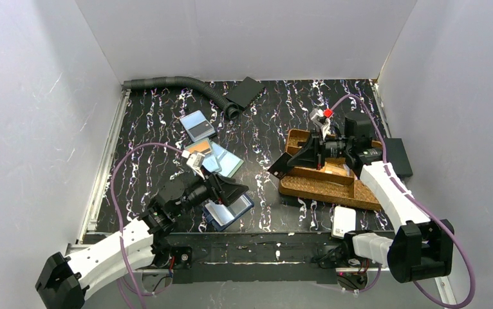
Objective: Take the credit cards out of the card holder
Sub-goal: Remove the credit card from the card holder, then place the credit card in the storage box.
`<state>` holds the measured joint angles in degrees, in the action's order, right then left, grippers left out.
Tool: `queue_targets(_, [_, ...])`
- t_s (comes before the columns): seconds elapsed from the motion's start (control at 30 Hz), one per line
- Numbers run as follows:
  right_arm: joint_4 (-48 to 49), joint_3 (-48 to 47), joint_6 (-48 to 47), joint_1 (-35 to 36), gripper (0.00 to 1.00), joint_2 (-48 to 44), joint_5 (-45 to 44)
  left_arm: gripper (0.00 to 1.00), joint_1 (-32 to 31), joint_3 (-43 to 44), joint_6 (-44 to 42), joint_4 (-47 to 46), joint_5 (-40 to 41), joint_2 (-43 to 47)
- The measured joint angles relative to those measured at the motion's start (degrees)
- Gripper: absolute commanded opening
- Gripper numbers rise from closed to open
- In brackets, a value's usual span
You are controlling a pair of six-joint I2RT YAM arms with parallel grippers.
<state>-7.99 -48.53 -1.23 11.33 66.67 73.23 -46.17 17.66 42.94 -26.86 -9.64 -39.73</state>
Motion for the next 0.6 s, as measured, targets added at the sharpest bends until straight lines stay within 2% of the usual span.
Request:
queue_targets(0.2, [0.01, -0.26, 1.93, -1.36, 0.01, 0.15, -4.94, 0.98, 0.04, -4.95, 5.91, -9.76, 0.73, -1.75])
queue_targets(0.43, [-7.35, -6.02, 2.31, -1.46, 0.01, 3.19, -8.01, 0.98, 0.04, -4.89, 8.56, -17.27, 0.41, -7.39])
queue_targets(0.6, [-7.84, -5.66, 3.37, -1.9, 0.01, 2.25, -9.39, 0.98, 0.04, -3.97, 9.11, -19.83, 0.07, -10.95])
